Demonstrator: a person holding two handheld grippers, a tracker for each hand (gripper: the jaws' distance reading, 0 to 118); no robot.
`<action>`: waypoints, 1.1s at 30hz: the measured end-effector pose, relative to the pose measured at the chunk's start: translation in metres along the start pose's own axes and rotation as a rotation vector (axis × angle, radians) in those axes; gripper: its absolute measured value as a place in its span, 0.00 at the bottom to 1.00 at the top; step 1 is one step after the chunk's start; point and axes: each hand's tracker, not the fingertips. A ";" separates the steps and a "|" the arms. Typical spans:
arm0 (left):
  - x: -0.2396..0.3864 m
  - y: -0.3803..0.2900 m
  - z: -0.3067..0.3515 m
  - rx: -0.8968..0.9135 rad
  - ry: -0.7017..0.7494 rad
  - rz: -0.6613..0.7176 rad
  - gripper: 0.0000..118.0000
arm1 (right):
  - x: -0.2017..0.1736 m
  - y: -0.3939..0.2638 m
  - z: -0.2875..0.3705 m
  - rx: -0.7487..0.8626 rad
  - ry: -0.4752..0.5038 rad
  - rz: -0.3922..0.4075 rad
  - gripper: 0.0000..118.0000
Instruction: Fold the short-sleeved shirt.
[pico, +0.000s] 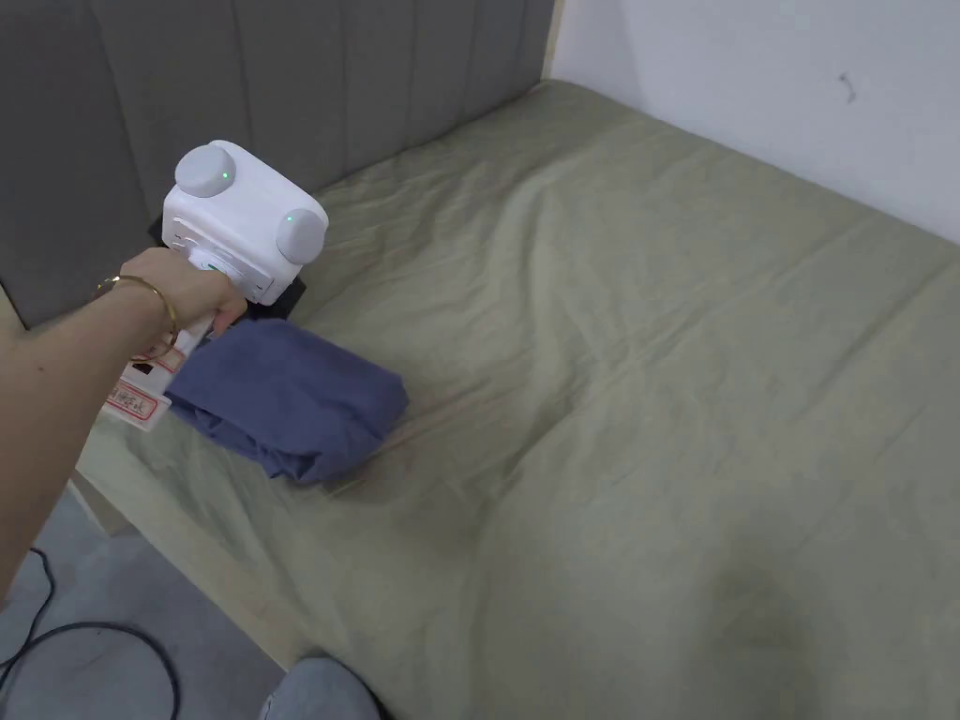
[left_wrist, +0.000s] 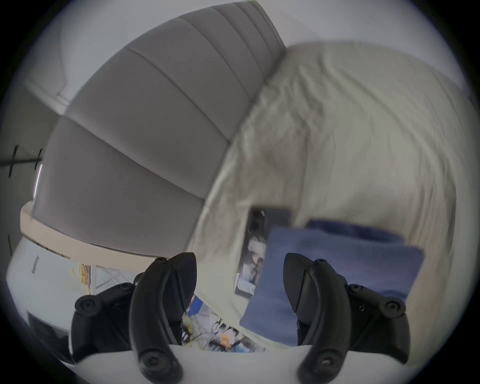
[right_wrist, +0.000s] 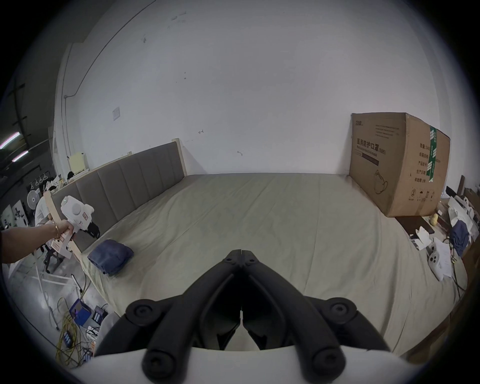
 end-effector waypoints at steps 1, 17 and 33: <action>-0.004 0.000 0.011 0.044 -0.012 0.045 0.49 | -0.001 0.001 0.000 0.003 0.002 0.004 0.00; 0.048 -0.010 0.298 0.969 -0.497 0.354 0.00 | 0.048 0.082 0.037 0.272 -0.118 0.040 0.00; 0.197 -0.106 0.316 0.956 -0.771 0.167 0.00 | 0.086 0.034 0.051 0.257 -0.316 0.032 0.00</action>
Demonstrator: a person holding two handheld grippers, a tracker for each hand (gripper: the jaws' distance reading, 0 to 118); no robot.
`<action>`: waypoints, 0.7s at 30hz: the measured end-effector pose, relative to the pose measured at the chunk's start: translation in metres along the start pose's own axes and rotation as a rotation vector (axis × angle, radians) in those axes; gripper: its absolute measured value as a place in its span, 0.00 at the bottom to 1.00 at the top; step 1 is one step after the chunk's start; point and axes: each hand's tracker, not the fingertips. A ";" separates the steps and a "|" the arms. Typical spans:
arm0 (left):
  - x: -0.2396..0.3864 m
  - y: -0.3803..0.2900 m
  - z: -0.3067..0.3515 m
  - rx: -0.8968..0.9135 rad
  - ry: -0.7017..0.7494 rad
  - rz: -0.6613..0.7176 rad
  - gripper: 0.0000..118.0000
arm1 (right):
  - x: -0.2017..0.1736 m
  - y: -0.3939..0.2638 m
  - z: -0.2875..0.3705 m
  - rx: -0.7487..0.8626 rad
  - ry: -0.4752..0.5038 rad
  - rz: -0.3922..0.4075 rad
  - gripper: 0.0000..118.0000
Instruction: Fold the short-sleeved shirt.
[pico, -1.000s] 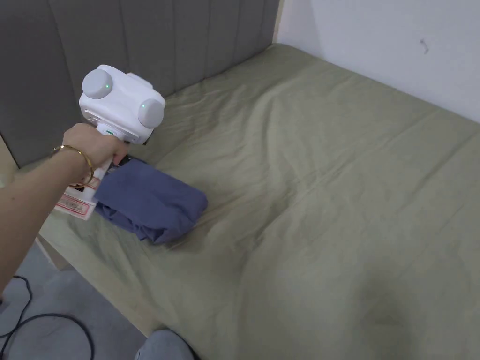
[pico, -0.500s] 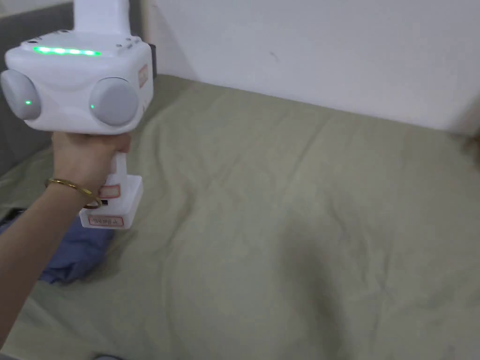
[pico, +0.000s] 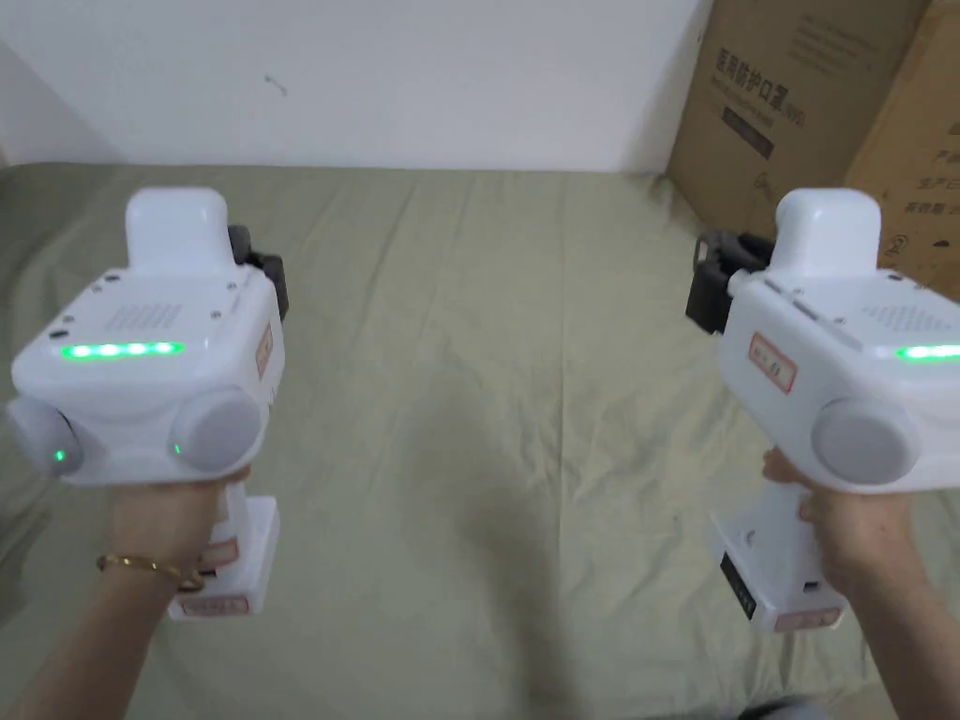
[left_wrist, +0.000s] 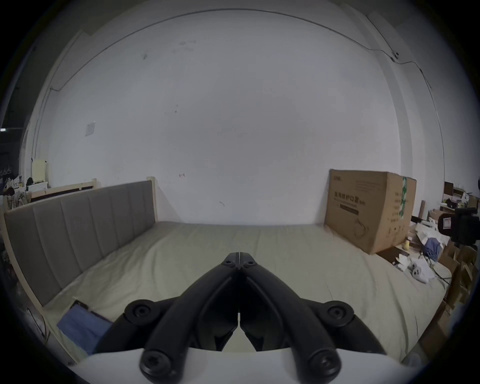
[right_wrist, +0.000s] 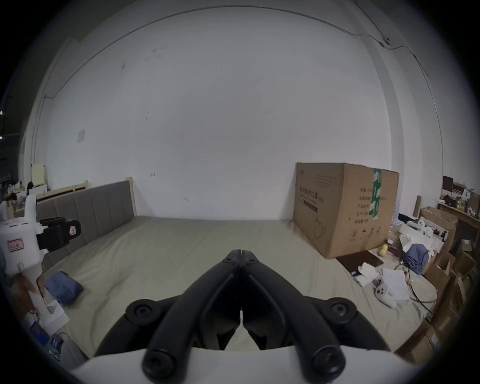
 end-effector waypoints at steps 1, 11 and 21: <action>0.002 -0.007 0.000 -0.013 0.000 0.000 0.00 | 0.001 -0.008 0.002 -0.018 -0.007 -0.005 0.00; 0.002 -0.054 0.027 -0.099 -0.004 -0.025 0.00 | 0.006 -0.067 0.016 -0.112 -0.003 -0.071 0.00; 0.003 -0.066 0.041 -0.137 0.001 -0.024 0.00 | 0.006 -0.065 0.020 -0.109 0.009 -0.073 0.00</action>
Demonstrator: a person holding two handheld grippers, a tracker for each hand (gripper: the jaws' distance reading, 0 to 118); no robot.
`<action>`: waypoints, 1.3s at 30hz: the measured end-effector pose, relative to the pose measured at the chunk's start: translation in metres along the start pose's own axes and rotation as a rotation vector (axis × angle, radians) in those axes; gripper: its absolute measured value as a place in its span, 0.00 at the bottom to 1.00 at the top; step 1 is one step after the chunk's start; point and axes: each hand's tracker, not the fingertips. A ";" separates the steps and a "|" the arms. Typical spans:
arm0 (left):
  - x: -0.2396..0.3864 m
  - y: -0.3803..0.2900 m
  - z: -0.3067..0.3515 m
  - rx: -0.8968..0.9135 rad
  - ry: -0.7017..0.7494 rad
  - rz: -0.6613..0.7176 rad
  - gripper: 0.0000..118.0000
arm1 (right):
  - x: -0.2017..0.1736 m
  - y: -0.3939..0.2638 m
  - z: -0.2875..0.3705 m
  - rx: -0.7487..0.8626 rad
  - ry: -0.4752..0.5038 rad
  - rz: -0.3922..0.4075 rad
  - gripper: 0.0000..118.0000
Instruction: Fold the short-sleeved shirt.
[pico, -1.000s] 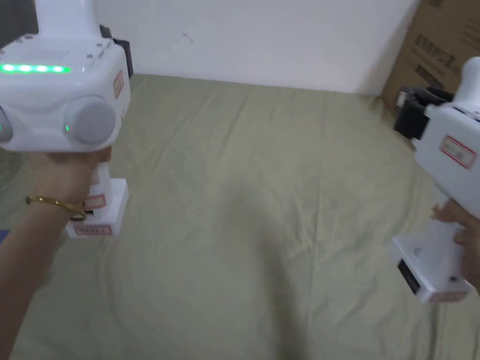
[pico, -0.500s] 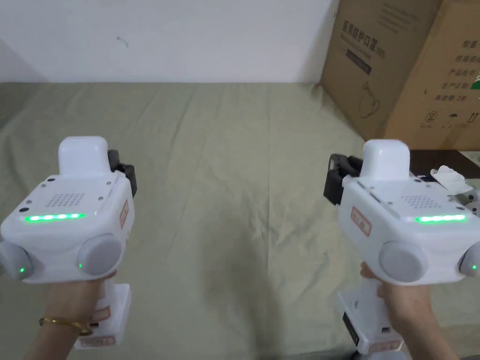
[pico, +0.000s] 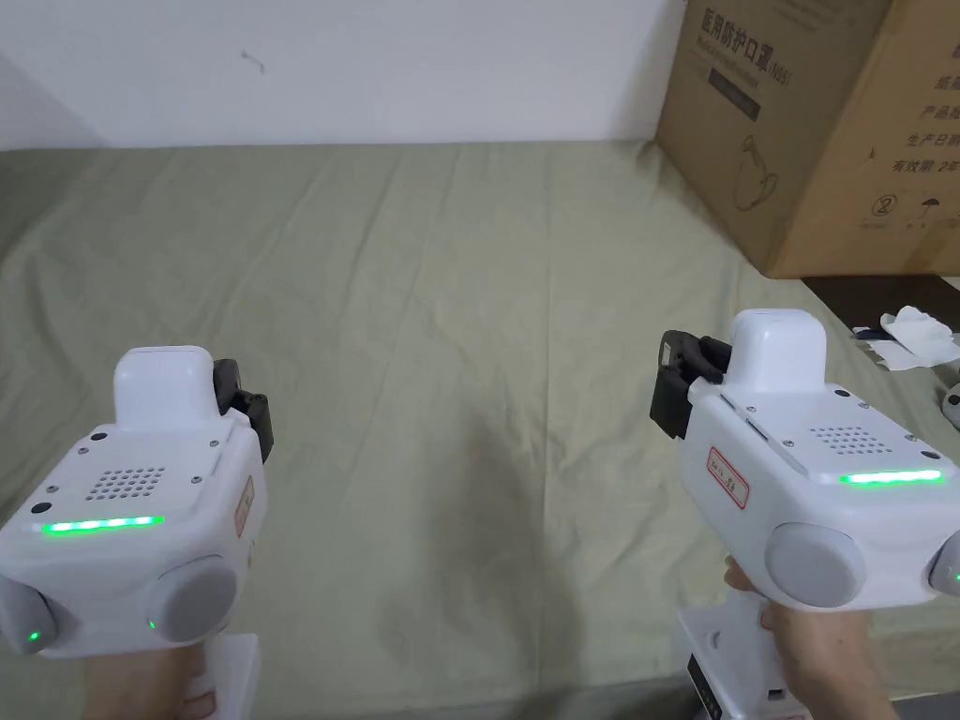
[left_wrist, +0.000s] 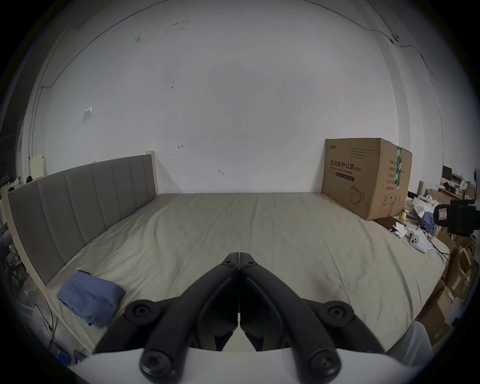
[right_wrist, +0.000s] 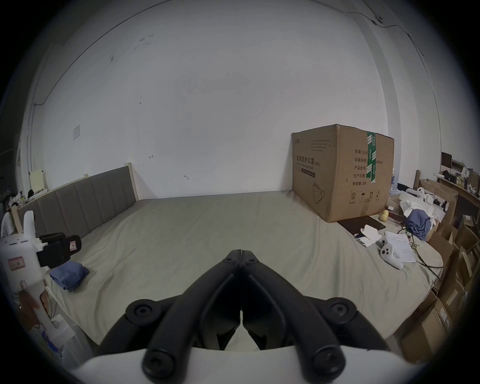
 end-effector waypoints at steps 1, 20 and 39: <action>0.000 0.001 0.000 0.002 0.001 0.001 0.00 | -0.001 0.001 0.001 0.003 0.000 -0.002 0.00; -0.001 0.021 0.005 0.044 0.017 0.001 0.99 | -0.011 0.013 -0.001 0.052 0.002 0.047 1.00; 0.001 0.015 -0.001 0.022 0.006 0.014 0.99 | -0.015 0.012 0.001 0.045 0.011 0.039 1.00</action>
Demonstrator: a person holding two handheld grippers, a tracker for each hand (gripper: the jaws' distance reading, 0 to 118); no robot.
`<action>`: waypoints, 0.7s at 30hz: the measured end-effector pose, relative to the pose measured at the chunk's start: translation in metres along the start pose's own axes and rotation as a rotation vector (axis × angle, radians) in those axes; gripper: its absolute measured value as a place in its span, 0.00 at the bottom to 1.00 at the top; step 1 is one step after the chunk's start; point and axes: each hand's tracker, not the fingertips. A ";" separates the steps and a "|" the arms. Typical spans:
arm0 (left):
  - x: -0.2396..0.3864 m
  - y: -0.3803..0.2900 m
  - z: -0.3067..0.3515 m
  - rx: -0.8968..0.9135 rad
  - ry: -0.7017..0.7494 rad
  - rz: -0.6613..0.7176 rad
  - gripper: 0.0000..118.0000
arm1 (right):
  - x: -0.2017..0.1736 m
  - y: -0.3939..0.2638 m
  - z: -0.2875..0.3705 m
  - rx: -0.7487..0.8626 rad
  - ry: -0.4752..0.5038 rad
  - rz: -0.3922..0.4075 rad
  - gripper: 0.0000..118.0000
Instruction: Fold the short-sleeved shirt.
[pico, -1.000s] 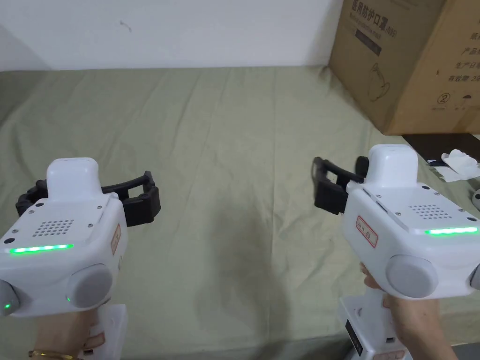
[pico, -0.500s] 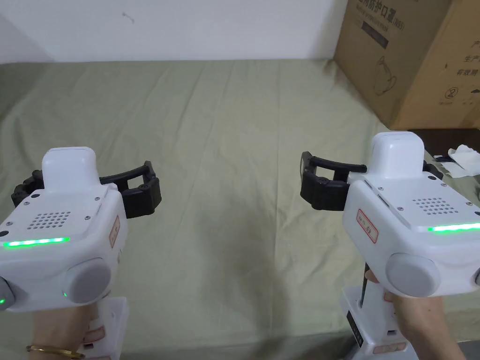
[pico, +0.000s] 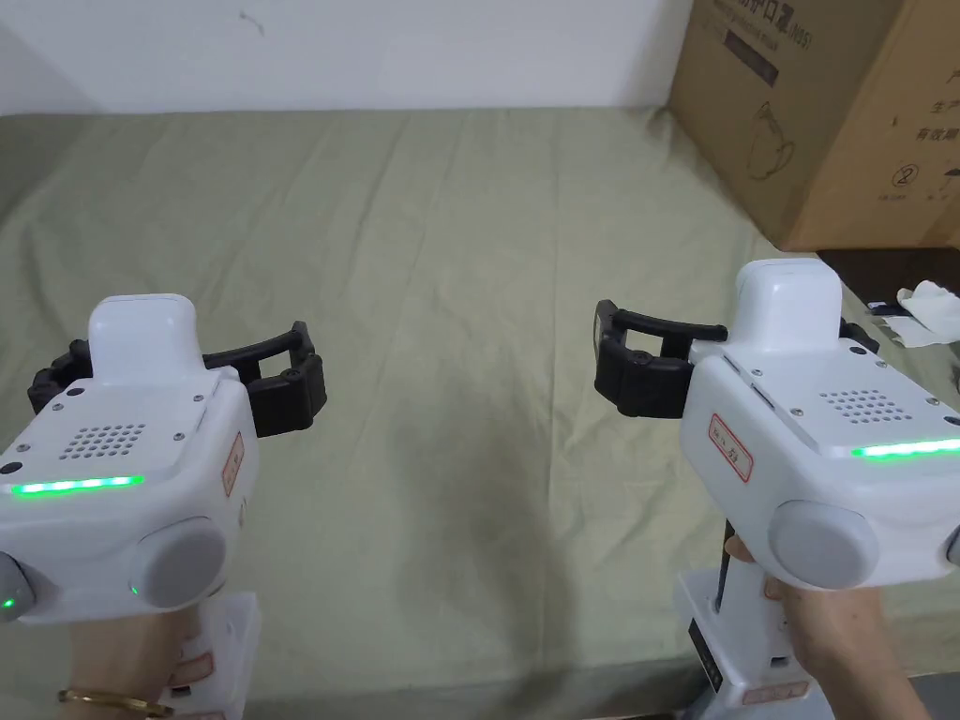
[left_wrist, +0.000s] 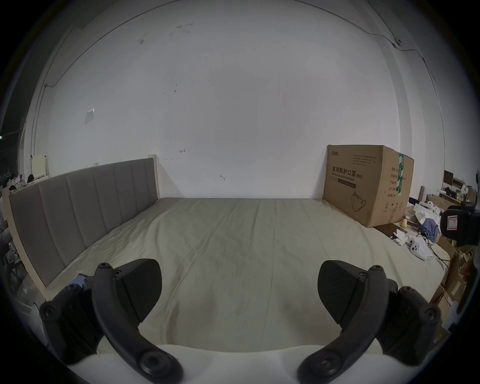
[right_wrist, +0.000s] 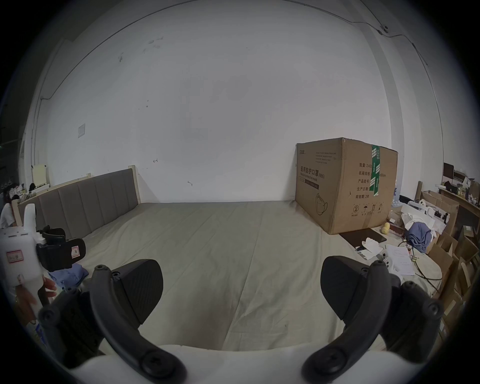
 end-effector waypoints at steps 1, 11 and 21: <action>0.001 0.000 0.000 0.000 0.000 -0.003 1.00 | 0.000 0.000 0.000 -0.002 0.002 -0.003 1.00; 0.002 -0.003 0.002 -0.002 0.008 -0.020 1.00 | -0.001 0.000 0.001 -0.003 0.021 -0.020 1.00; 0.005 -0.002 0.002 0.002 0.004 -0.026 1.00 | -0.003 0.002 0.003 -0.001 0.023 0.000 1.00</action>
